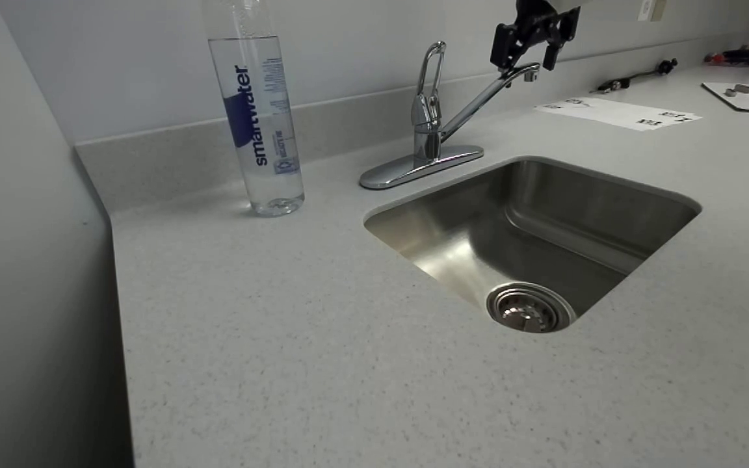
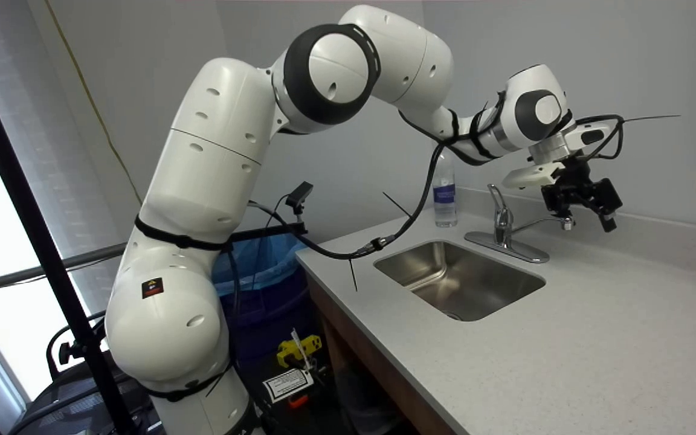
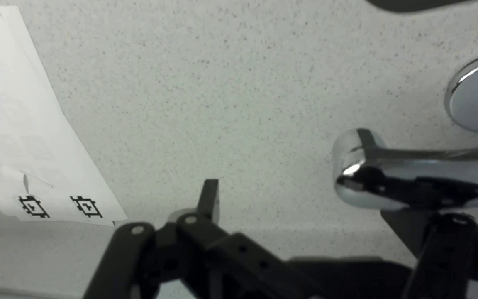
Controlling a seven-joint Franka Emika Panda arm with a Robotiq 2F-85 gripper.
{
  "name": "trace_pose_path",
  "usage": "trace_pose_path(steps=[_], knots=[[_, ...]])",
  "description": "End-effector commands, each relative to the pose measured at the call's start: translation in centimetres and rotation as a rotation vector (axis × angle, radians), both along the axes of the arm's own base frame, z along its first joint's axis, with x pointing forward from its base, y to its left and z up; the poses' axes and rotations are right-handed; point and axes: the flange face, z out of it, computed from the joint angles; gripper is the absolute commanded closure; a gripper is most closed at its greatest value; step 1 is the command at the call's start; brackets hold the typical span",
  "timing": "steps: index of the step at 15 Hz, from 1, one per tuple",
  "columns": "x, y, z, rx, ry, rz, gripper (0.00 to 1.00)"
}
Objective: Move the nozzle from right to left then close the faucet.
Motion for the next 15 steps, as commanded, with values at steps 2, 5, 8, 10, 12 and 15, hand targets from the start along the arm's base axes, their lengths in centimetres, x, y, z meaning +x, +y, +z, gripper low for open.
trace_pose_path(steps=[2, 5, 8, 10, 12, 15], knots=[[-1.7, 1.9, 0.9, 0.058, 0.072, 0.035, 0.00], [-3.2, 3.5, 1.3, 0.123, 0.145, 0.083, 0.00], [-5.2, 4.8, 0.8, 0.168, 0.249, 0.121, 0.00], [-6.3, 5.4, 0.2, 0.194, 0.322, 0.131, 0.00], [-7.1, 5.9, -0.2, 0.218, 0.382, 0.136, 0.00], [-7.6, 6.7, -0.5, 0.234, 0.414, 0.148, 0.00]])
